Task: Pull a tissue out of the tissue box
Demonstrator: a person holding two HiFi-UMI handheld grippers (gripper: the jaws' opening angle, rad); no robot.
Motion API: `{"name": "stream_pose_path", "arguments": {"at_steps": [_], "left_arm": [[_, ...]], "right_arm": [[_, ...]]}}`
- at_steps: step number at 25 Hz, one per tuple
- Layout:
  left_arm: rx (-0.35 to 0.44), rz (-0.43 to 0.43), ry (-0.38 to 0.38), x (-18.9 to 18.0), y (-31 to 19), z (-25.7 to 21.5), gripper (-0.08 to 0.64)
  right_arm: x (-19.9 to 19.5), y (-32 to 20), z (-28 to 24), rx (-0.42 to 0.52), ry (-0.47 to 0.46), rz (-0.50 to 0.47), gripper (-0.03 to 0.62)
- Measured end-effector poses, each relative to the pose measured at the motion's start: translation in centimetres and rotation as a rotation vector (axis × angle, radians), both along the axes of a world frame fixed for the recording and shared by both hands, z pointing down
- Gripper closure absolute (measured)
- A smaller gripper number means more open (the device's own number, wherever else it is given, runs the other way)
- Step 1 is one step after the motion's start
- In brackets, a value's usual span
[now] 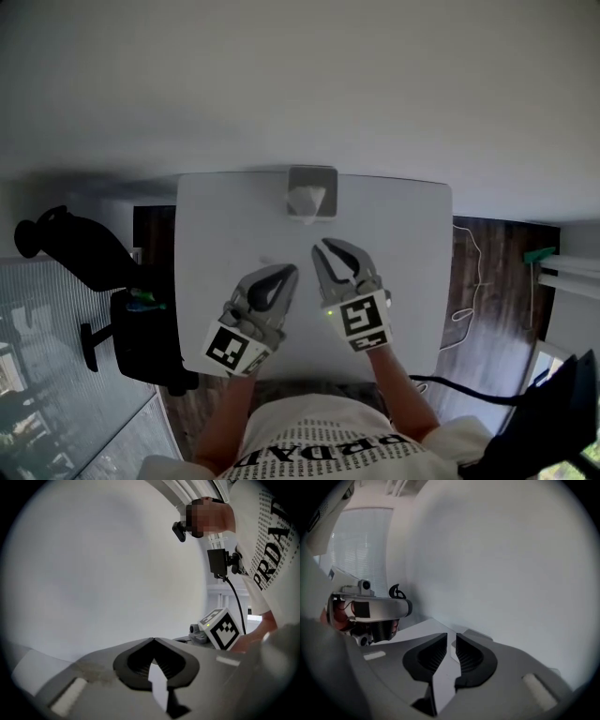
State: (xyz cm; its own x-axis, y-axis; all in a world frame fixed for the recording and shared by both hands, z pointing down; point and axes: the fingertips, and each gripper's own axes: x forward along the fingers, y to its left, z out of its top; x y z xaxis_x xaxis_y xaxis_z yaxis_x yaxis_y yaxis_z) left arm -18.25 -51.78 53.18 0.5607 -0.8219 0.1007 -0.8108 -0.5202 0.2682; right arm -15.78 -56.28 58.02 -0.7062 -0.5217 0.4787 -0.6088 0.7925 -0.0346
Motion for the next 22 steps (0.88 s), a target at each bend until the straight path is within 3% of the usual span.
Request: {"name": "stream_pose_path", "arguments": {"at_steps": [12, 22], "left_arm": [[-0.058, -0.036, 0.008, -1.2, -2.5, 5.2, 0.563], [-0.091, -0.053, 0.026, -1.1, -4.6, 8.1, 0.563]], "right_arm": [[-0.4, -4.2, 7.3, -0.111, 0.054, 0.107, 0.525], [-0.5, -6.2, 10.0, -0.167, 0.043, 0.159, 0.522]]}}
